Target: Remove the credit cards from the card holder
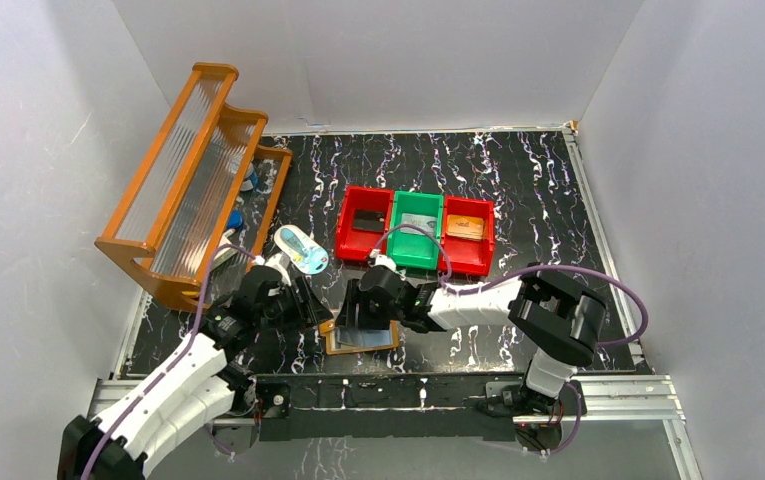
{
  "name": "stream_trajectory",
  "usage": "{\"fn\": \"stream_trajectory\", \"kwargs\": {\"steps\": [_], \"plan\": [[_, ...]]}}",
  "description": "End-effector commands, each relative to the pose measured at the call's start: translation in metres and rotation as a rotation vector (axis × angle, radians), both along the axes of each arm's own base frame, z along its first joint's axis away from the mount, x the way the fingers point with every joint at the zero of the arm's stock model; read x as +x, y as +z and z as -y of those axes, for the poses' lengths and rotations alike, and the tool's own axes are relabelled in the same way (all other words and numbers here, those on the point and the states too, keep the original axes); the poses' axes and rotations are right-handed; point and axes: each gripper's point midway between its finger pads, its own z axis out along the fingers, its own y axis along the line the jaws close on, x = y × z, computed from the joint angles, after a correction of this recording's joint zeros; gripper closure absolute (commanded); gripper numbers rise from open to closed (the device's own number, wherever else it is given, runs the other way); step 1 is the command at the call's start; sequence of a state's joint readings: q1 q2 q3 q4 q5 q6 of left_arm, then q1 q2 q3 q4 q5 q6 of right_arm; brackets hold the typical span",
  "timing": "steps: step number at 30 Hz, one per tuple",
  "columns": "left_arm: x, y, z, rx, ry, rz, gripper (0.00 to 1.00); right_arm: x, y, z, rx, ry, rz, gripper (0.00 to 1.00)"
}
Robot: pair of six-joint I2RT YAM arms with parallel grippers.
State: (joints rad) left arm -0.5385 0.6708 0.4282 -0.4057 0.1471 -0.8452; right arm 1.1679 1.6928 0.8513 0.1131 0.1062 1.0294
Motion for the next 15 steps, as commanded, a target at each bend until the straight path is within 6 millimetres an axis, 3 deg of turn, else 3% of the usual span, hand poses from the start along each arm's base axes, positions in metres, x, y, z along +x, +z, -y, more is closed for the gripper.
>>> {"fn": "stream_trajectory", "kwargs": {"steps": [1, 15], "plan": [[-0.014, -0.005, 0.031, -0.137, -0.158, -0.047, 0.48, -0.021, -0.048, 0.029, -0.057, -0.012, -0.145, 0.32], [-0.023, -0.022, 0.051, -0.192, -0.286, -0.085, 0.64, -0.021, -0.047, 0.028, -0.042, -0.014, -0.160, 0.31]]}}
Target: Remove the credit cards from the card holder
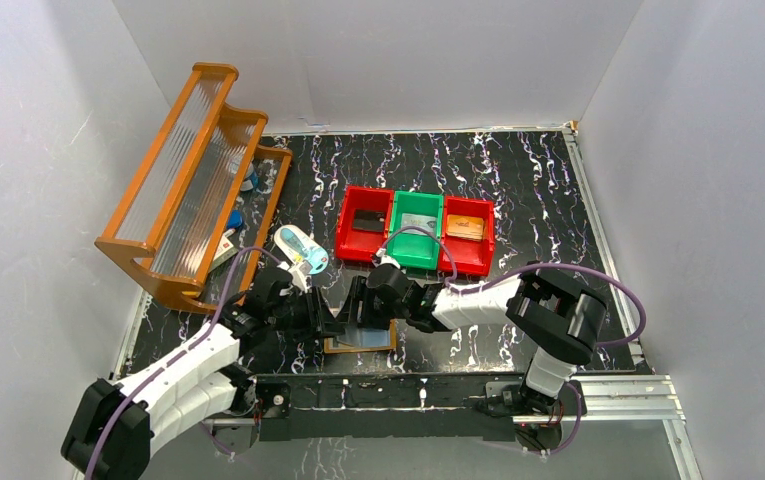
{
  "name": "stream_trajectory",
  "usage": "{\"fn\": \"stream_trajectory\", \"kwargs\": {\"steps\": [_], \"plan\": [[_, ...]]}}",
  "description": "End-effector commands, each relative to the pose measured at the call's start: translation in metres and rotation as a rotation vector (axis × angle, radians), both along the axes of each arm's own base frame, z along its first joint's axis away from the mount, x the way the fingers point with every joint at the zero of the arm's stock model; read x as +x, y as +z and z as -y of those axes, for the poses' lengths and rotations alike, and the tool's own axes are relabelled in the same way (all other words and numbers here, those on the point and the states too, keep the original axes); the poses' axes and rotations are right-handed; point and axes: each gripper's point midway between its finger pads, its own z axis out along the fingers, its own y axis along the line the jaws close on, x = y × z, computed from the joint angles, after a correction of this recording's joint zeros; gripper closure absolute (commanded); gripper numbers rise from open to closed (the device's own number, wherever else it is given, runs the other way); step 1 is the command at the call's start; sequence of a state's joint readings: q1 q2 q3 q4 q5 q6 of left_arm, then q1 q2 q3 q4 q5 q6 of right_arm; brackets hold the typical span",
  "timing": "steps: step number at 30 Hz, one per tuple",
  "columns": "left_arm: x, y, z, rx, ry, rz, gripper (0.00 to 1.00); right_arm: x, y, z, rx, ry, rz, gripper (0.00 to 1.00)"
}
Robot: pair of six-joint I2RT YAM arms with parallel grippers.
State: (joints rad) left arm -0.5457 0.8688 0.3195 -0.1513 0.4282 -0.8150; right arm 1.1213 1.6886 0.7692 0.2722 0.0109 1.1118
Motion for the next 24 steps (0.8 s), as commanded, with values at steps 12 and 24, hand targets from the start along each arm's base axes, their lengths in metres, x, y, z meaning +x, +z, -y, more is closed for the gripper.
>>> {"fn": "stream_trajectory", "kwargs": {"steps": [12, 24], "plan": [[0.007, 0.025, 0.044, -0.170, -0.170, 0.105, 0.63, -0.017, -0.010, 0.013, -0.039, 0.046, -0.047, 0.17], [0.020, 0.046, 0.070, -0.251, -0.229, 0.180, 0.59, 0.006, 0.028, 0.038, -0.096, -0.097, 0.044, 0.07]]}}
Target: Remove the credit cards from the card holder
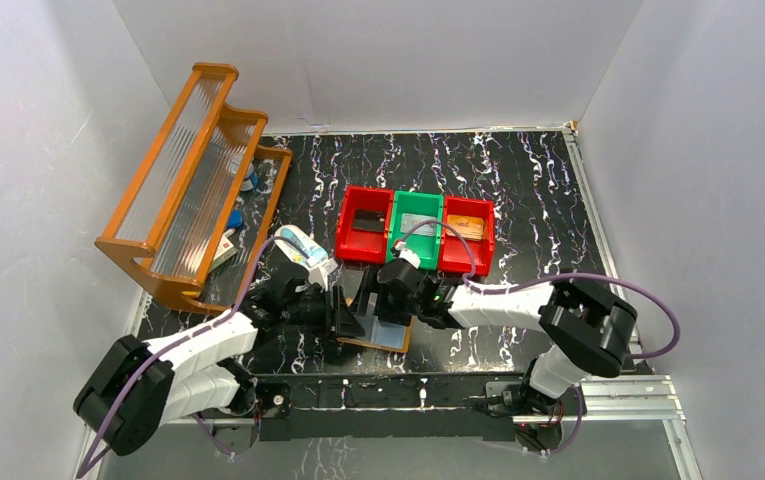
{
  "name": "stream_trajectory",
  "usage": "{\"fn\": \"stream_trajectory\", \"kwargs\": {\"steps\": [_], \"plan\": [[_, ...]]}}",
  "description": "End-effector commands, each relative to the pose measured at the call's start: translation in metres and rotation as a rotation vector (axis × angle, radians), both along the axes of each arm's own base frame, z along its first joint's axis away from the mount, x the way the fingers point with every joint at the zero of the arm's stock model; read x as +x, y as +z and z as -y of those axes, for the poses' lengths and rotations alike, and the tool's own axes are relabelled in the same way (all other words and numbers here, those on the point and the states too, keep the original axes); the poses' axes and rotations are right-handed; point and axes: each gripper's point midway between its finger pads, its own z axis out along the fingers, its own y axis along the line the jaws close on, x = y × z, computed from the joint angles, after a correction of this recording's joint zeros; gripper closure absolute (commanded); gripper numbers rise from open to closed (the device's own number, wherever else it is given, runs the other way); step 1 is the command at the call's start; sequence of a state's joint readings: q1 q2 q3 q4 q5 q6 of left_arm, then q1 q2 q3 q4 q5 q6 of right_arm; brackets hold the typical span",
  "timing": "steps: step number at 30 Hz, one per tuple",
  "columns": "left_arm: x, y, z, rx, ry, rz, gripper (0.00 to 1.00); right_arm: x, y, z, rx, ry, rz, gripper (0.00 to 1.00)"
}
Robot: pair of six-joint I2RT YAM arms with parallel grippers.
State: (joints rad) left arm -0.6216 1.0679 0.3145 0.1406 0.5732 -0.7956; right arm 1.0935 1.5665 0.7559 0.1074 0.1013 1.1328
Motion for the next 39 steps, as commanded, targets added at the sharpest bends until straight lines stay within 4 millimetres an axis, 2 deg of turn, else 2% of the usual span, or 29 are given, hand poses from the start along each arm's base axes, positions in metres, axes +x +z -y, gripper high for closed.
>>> {"fn": "stream_trajectory", "kwargs": {"steps": [1, 6, 10, 14, 17, 19, 21, 26, 28, 31, 35, 39], "plan": [[0.026, 0.042, 0.033, -0.141, -0.043, 0.141, 0.59, -0.007, 0.016, 0.010, -0.030, 0.001, 0.033, 0.07], [0.024, 0.040, 0.056, -0.142, -0.113, 0.141, 0.59, 0.000, 0.017, 0.033, -0.081, -0.107, 0.041, 0.06], [0.023, 0.046, 0.072, -0.144, -0.153, 0.170, 0.59, 0.008, 0.022, 0.067, -0.137, -0.249, 0.065, 0.06], [0.013, 0.043, 0.083, -0.137, -0.218, 0.167, 0.54, 0.011, 0.027, 0.097, -0.161, -0.349, 0.094, 0.05], [0.005, 0.033, 0.083, -0.086, -0.257, 0.150, 0.52, 0.011, 0.034, 0.107, -0.123, -0.375, 0.113, 0.06], [0.008, 0.028, 0.077, -0.042, -0.223, 0.155, 0.52, 0.009, 0.039, 0.107, -0.079, -0.362, 0.127, 0.10], [0.013, 0.031, 0.069, -0.011, -0.173, 0.185, 0.52, 0.007, 0.044, 0.102, -0.021, -0.333, 0.139, 0.17], [0.031, 0.032, 0.033, 0.152, 0.004, 0.247, 0.52, 0.000, 0.050, 0.083, 0.093, -0.251, 0.139, 0.34], [0.037, 0.029, 0.017, 0.224, 0.071, 0.250, 0.49, -0.003, 0.049, 0.076, 0.106, -0.215, 0.129, 0.38], [0.038, 0.022, 0.005, 0.282, 0.107, 0.244, 0.43, -0.006, 0.046, 0.064, 0.116, -0.161, 0.107, 0.42], [0.038, 0.020, 0.010, 0.276, 0.083, 0.220, 0.38, -0.007, 0.036, 0.055, 0.101, -0.124, 0.074, 0.45], [0.036, 0.014, 0.020, 0.273, 0.040, 0.173, 0.37, -0.005, 0.020, 0.058, 0.058, -0.134, 0.038, 0.46]]}}
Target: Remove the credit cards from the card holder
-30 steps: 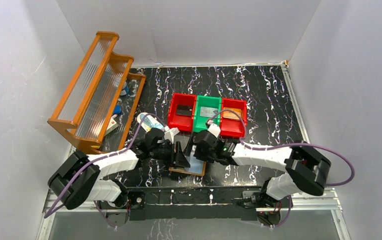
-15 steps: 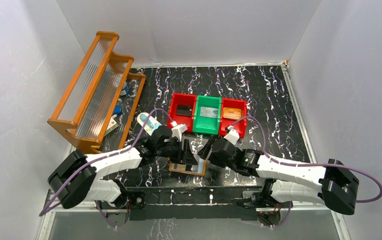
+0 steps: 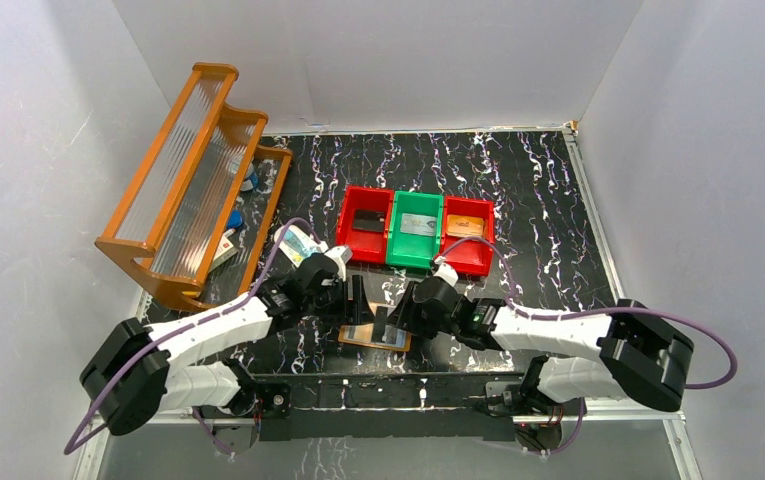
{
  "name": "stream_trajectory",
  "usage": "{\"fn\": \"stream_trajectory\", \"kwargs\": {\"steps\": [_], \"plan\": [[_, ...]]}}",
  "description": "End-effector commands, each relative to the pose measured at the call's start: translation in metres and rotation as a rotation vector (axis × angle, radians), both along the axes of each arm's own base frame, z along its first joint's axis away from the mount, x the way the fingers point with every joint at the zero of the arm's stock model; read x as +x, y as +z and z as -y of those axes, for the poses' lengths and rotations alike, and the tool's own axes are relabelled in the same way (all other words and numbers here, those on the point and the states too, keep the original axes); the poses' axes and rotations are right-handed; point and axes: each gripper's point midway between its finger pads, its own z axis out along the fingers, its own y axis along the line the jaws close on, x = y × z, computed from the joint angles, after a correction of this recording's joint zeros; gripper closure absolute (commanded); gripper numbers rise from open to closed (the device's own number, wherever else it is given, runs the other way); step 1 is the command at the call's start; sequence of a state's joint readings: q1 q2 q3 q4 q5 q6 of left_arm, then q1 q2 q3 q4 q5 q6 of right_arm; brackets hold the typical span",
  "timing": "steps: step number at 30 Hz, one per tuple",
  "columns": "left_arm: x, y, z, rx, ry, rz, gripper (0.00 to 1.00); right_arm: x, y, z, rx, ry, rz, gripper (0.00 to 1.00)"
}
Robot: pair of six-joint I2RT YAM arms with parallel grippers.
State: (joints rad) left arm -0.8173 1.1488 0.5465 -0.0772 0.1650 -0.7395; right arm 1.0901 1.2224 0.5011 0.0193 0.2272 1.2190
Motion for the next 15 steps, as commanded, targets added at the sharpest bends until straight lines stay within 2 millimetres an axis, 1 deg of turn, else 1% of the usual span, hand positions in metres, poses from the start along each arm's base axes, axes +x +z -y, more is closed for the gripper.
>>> {"fn": "stream_trajectory", "kwargs": {"steps": [1, 5, 9, 13, 15], "plan": [[0.006, 0.005, 0.010, 0.000, -0.028, -0.016, 0.37, 0.010, 0.013, -0.017, 0.055, 0.021, 0.008, 0.46], [0.006, 0.002, 0.017, -0.022, -0.049, -0.038, 0.37, 0.009, -0.001, -0.013, 0.053, 0.036, -0.029, 0.48], [0.007, 0.001, 0.020, -0.035, -0.059, -0.047, 0.38, 0.008, -0.009, -0.008, 0.057, 0.030, -0.051, 0.51], [0.007, 0.000, 0.024, -0.050, -0.079, -0.051, 0.38, 0.010, -0.006, -0.004, 0.061, 0.014, -0.041, 0.52], [0.008, -0.003, 0.026, -0.054, -0.085, -0.058, 0.38, 0.010, -0.008, -0.003, 0.056, 0.012, -0.039, 0.52]]}}
